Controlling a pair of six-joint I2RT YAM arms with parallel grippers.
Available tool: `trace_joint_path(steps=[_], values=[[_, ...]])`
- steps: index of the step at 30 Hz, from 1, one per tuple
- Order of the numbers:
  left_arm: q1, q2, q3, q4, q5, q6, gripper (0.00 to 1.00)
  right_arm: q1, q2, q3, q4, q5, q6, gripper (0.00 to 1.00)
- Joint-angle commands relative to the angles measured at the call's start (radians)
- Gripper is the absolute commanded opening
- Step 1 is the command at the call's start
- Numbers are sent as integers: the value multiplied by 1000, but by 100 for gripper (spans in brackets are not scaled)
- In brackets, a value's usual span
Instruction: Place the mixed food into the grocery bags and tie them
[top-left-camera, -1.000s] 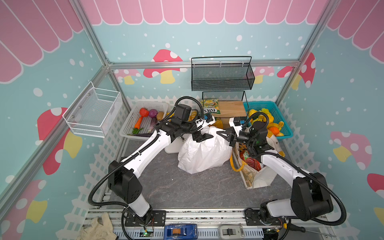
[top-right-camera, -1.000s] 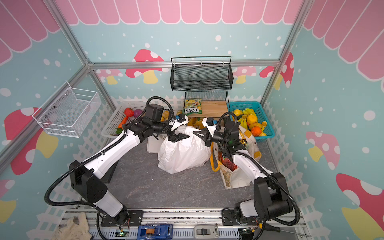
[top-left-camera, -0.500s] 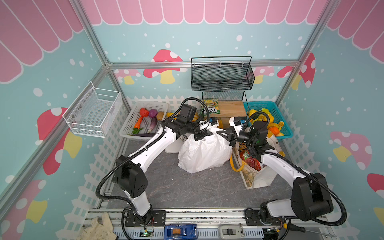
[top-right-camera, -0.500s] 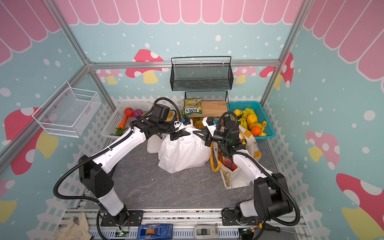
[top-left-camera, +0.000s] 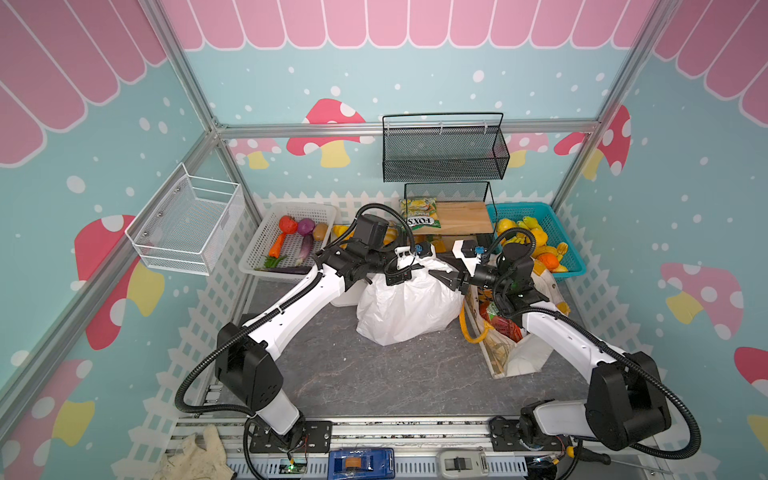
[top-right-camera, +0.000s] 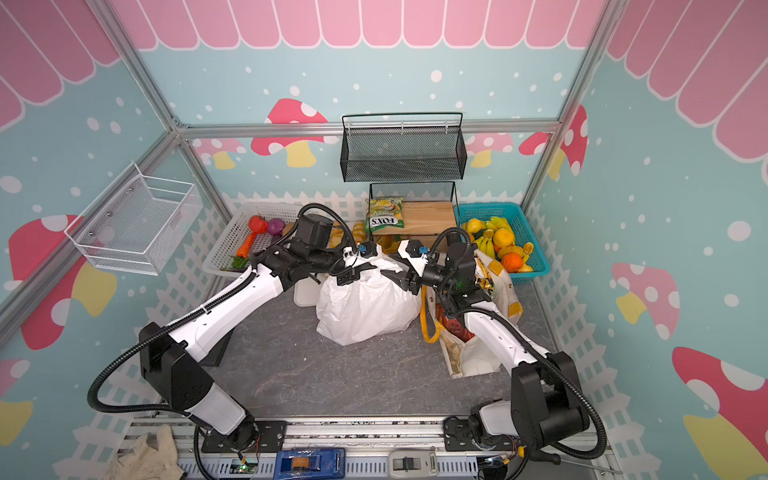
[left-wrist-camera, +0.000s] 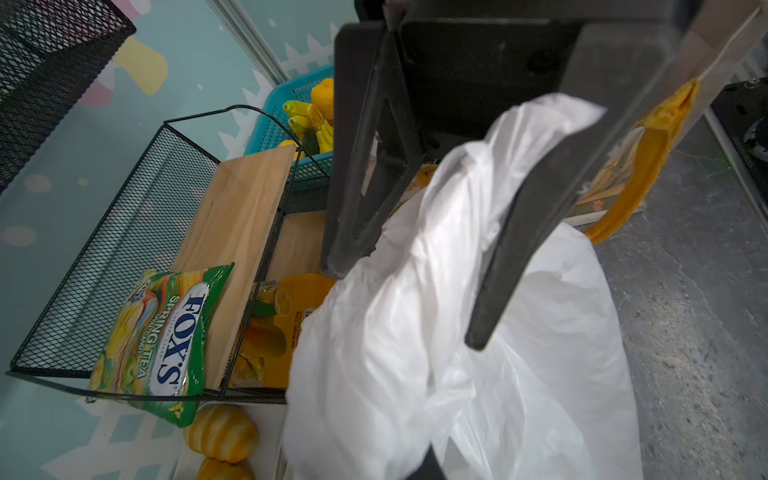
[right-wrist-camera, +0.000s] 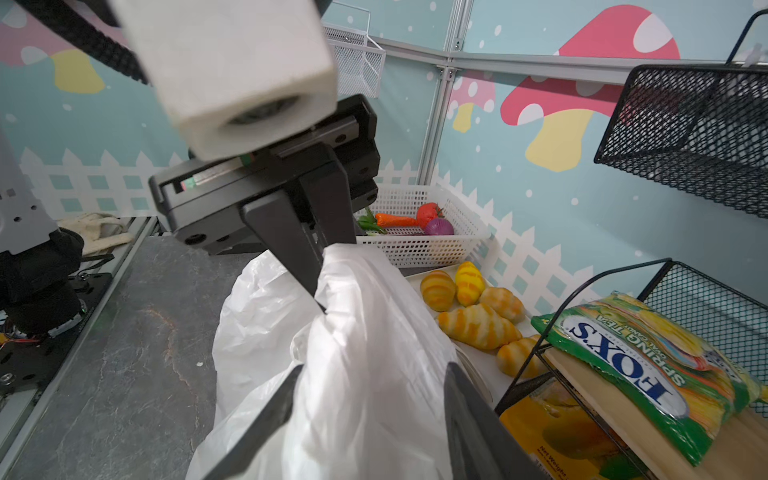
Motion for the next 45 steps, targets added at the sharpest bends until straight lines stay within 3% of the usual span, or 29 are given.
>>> trace_joint_path(steps=[1,4,8,19,22,24,26,28,33,38,45], values=[[-10,-20,-14,25,-13,23,1,25,21,33,-18,19,-77,59],[-15,-21,-18,25,-23,31,1,30,29,41,-1,13,-66,63],[-19,-22,-22,23,-30,43,1,30,32,45,22,3,-50,60],[-20,-27,-20,20,-40,26,2,30,47,54,-64,75,-133,30],[-20,-34,-22,11,-60,2,11,32,45,66,-124,119,-180,18],[-13,-41,-21,-27,-73,-20,22,34,36,70,-154,154,-210,13],[0,-47,-21,-70,-77,-31,33,35,21,70,-168,179,-230,11],[11,-45,-18,-105,-92,-32,37,37,9,70,-175,186,-242,10],[33,-2,36,-170,-141,-20,36,40,-2,77,-187,182,-265,10],[34,33,83,-172,-97,-34,33,42,-6,74,-189,183,-273,10],[10,78,110,-170,-62,-24,42,47,-1,74,-173,165,-256,9]])
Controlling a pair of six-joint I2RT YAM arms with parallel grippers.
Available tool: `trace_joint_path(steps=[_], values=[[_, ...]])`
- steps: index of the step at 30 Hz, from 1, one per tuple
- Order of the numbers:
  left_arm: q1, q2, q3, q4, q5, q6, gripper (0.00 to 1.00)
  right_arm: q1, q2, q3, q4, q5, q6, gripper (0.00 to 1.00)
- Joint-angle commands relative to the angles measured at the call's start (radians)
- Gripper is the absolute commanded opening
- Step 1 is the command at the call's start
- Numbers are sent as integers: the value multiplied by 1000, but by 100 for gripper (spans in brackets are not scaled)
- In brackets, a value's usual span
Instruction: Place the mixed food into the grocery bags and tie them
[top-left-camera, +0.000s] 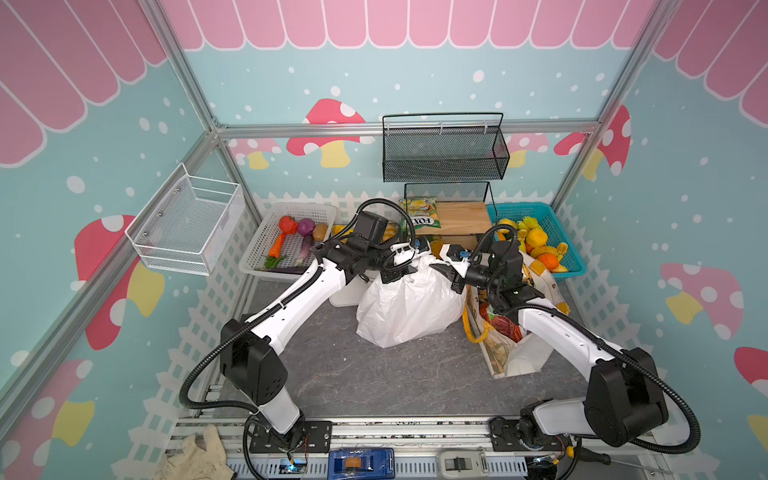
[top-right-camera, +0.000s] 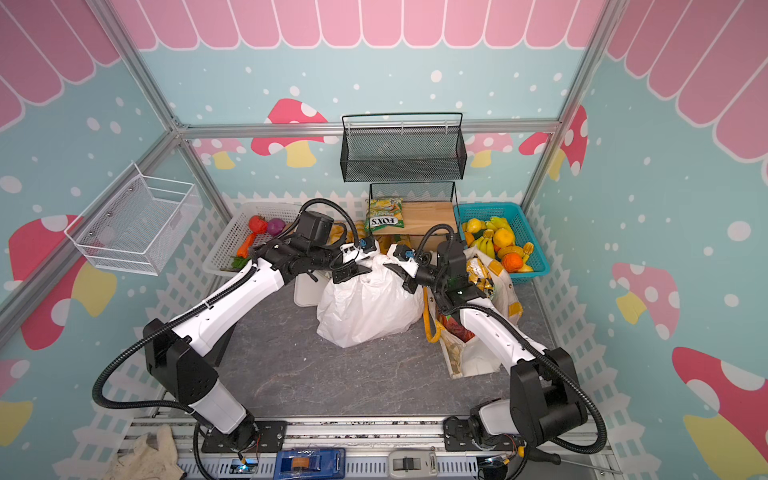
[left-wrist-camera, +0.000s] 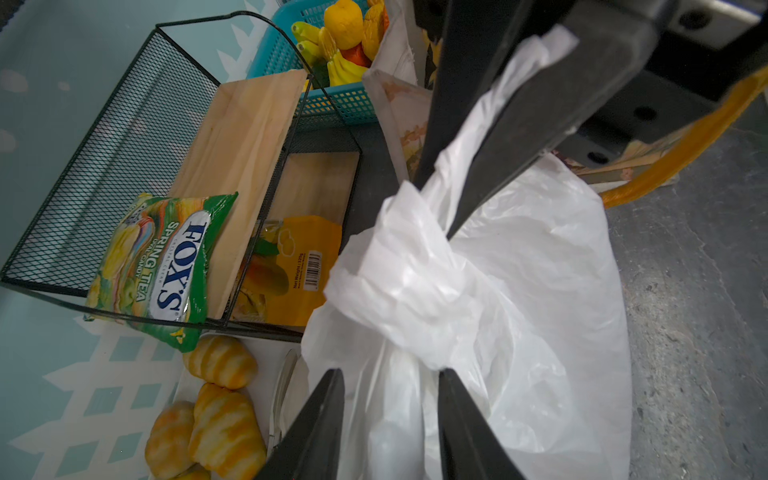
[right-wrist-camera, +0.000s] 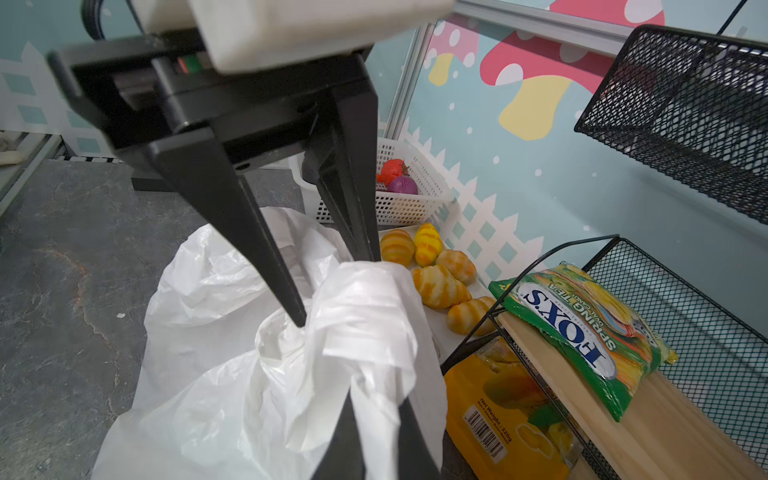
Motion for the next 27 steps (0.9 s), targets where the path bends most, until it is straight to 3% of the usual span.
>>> trace_joint_path(steps=[1,9,14,19,23,27], values=[[-10,32,36,-31,37,11,42,11,-19,23,4,-18,-25,9],[-12,54,56,-30,50,19,43,11,-30,16,2,-14,-33,9],[-12,70,62,-14,35,17,21,10,-32,12,6,-33,-29,11],[-13,58,47,22,46,18,5,10,-37,-7,15,-23,-33,23],[-13,38,19,51,62,25,2,11,-26,-14,21,-19,-40,35],[-19,26,-2,53,68,47,2,12,-2,-1,26,-16,-42,41]])
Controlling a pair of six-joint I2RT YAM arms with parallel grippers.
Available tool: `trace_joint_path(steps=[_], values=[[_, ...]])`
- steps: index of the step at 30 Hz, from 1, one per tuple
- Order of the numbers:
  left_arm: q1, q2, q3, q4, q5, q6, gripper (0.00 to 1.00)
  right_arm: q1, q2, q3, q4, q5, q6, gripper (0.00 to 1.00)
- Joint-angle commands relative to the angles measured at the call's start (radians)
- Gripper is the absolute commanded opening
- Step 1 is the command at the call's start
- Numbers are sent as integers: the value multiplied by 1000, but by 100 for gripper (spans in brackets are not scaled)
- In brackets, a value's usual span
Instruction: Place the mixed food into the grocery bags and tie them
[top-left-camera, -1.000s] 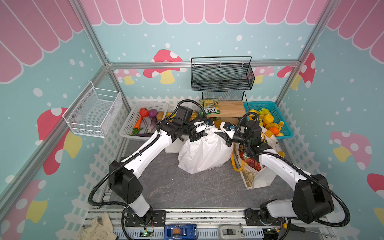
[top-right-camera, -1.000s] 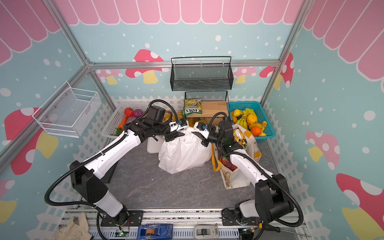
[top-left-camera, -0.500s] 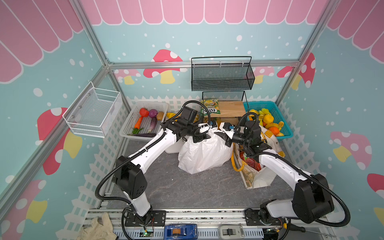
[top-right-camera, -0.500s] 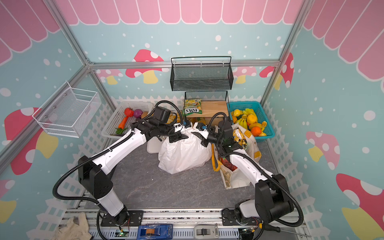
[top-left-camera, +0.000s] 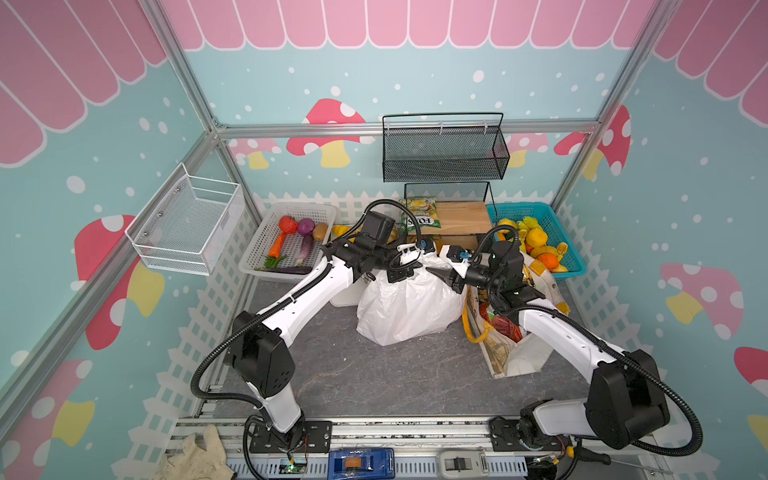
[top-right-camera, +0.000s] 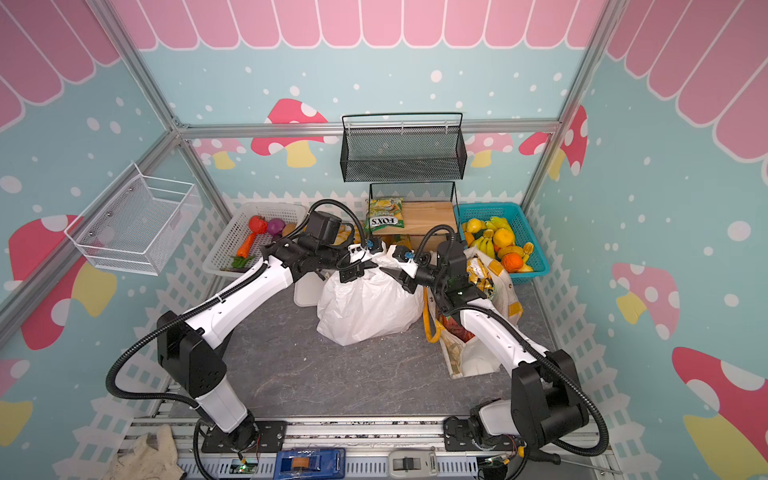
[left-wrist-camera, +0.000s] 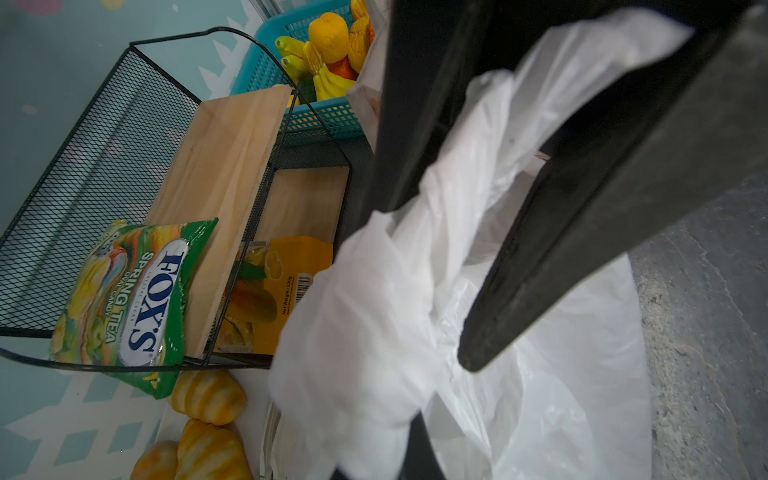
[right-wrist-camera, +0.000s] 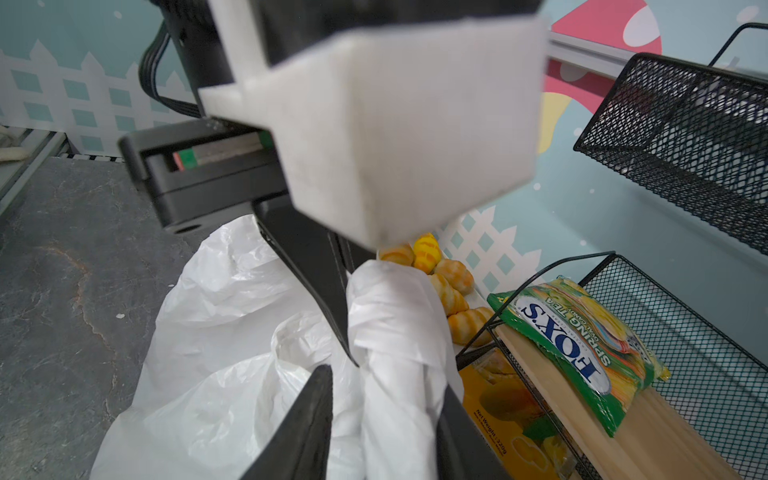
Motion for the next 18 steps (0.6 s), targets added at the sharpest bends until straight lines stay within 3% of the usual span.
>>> trace_joint_path(steps=[1,10,18], values=[[-11,-27,-24,14,32,32,2,7,17,3,16,-7,-28,42],[-12,-34,-25,13,31,32,2,7,63,20,5,19,-48,38],[-15,-47,-34,13,11,-6,6,17,72,31,-18,58,-57,7]])
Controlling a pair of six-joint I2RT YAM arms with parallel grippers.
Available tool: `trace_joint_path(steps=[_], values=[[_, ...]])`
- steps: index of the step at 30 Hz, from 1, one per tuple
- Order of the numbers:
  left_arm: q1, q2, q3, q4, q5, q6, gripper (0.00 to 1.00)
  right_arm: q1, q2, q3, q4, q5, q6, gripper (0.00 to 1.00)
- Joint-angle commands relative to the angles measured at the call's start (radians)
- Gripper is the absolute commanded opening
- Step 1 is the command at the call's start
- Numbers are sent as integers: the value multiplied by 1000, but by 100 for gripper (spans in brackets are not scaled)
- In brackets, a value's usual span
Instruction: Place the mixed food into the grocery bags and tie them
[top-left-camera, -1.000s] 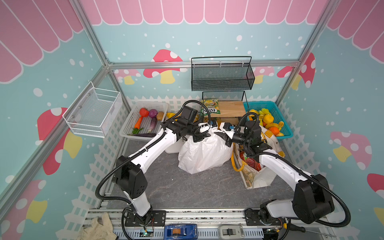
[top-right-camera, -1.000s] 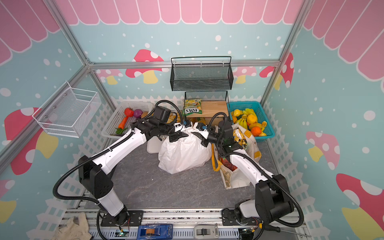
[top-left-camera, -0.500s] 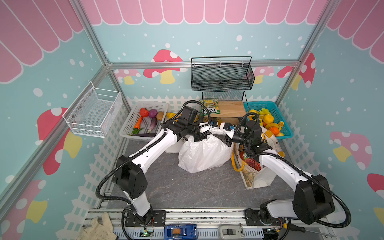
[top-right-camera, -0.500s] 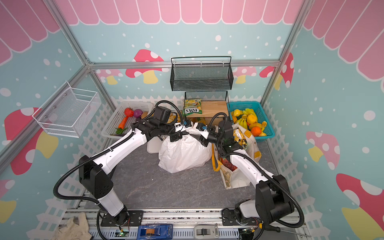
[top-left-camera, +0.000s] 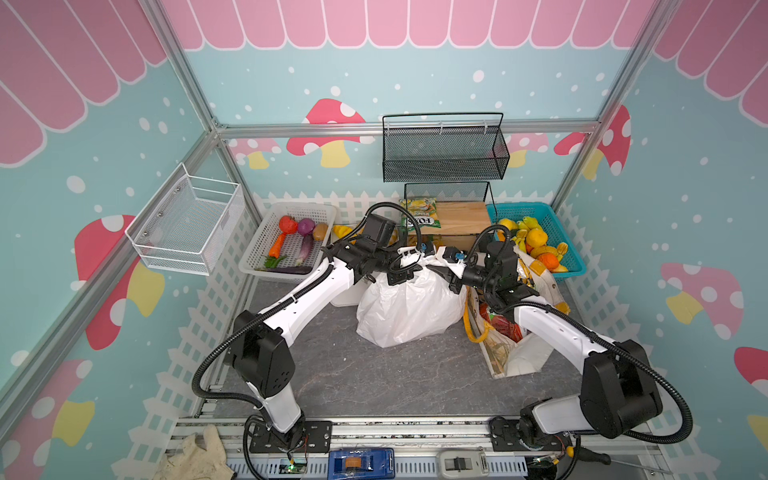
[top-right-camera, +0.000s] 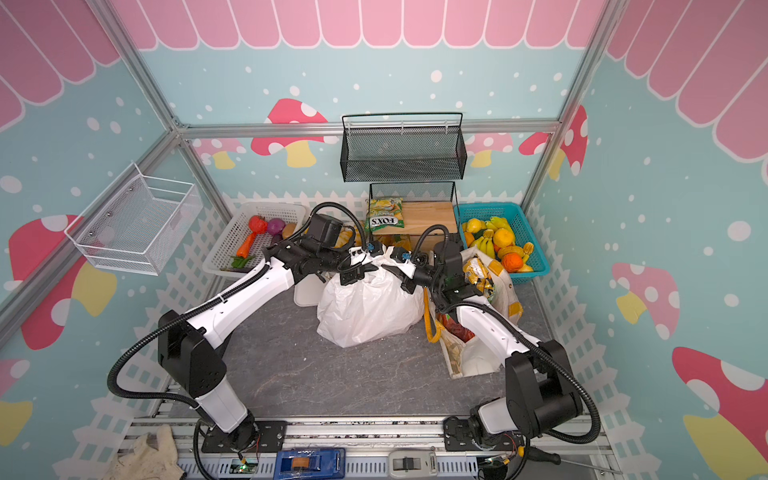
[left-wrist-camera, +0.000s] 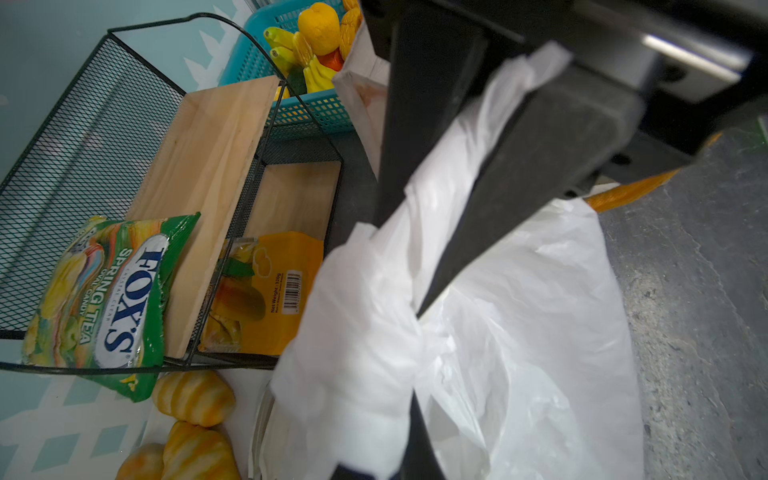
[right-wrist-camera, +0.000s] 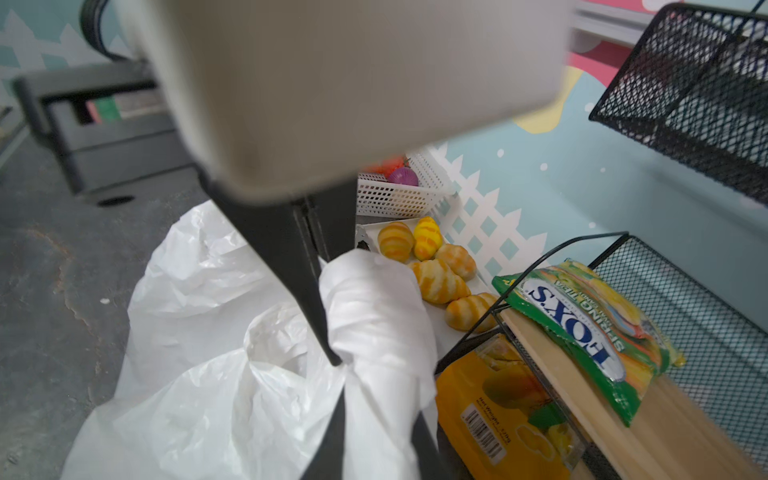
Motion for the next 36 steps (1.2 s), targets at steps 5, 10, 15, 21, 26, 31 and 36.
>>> trace_joint_path(steps=[5,10,15,21,26,31,36], values=[[-1,-64,-43,-12,-45,-16,21,17,-13,27,-40,103,-63,1],[23,-33,2,-80,-89,-9,19,20,-52,29,-43,112,-77,2],[27,-32,52,-102,-88,-60,0,48,-76,32,-74,262,-150,5],[27,-86,54,-104,-116,-281,0,79,-103,31,-65,530,-246,6],[24,-139,5,-101,-125,-487,0,107,-114,32,-11,660,-285,6],[2,-181,-40,-104,-96,-616,0,135,-110,0,80,709,-298,6],[-31,-209,-93,-71,-130,-631,0,135,-107,-8,87,600,-221,1]])
